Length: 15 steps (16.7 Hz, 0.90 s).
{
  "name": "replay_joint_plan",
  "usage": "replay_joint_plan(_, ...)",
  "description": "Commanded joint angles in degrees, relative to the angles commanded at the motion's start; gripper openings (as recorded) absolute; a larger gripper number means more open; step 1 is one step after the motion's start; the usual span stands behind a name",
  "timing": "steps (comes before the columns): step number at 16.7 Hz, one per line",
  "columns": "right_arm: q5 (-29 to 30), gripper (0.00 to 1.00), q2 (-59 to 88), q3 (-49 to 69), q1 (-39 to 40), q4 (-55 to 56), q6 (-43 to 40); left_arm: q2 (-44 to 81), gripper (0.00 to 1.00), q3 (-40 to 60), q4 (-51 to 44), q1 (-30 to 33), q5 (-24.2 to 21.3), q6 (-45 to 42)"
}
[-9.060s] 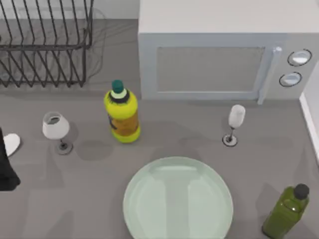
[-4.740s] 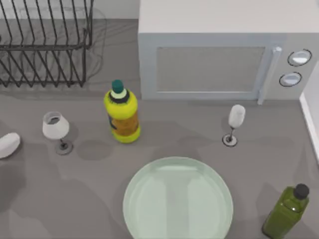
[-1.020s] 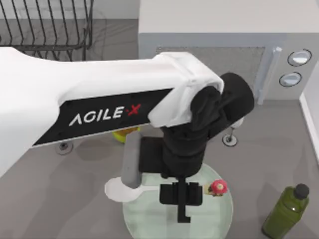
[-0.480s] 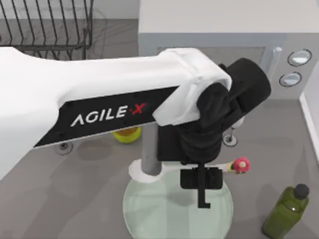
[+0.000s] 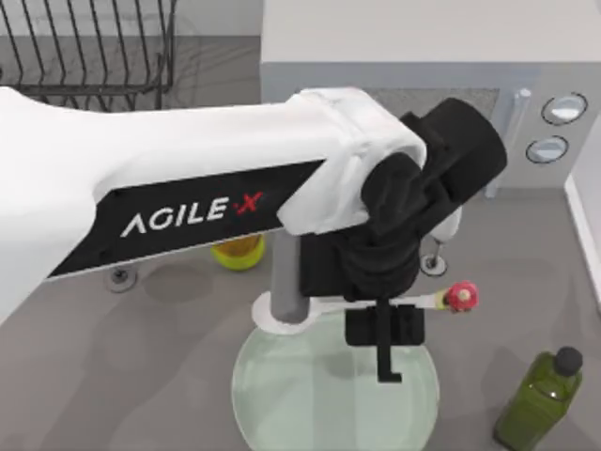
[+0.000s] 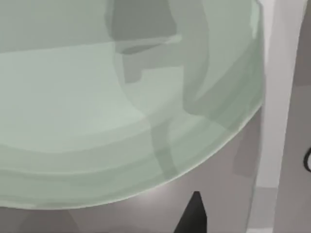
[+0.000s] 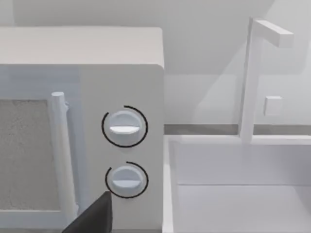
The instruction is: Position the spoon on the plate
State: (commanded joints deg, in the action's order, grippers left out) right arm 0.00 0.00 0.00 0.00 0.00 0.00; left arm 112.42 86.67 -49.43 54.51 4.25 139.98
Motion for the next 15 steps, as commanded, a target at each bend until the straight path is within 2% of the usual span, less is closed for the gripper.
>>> replay_joint_plan(10, 0.0, 1.0, 0.0, 0.0, 0.0, 0.0, 0.0, 4.02, 0.0, -7.17, -4.09, -0.03, -3.33, 0.24)
replay_joint_plan(15, 0.0, 1.0, 0.0, 0.0, 0.0, 0.0, 0.0, 4.35, 0.0, -7.49, -4.11, -0.03, -3.46, 0.25)
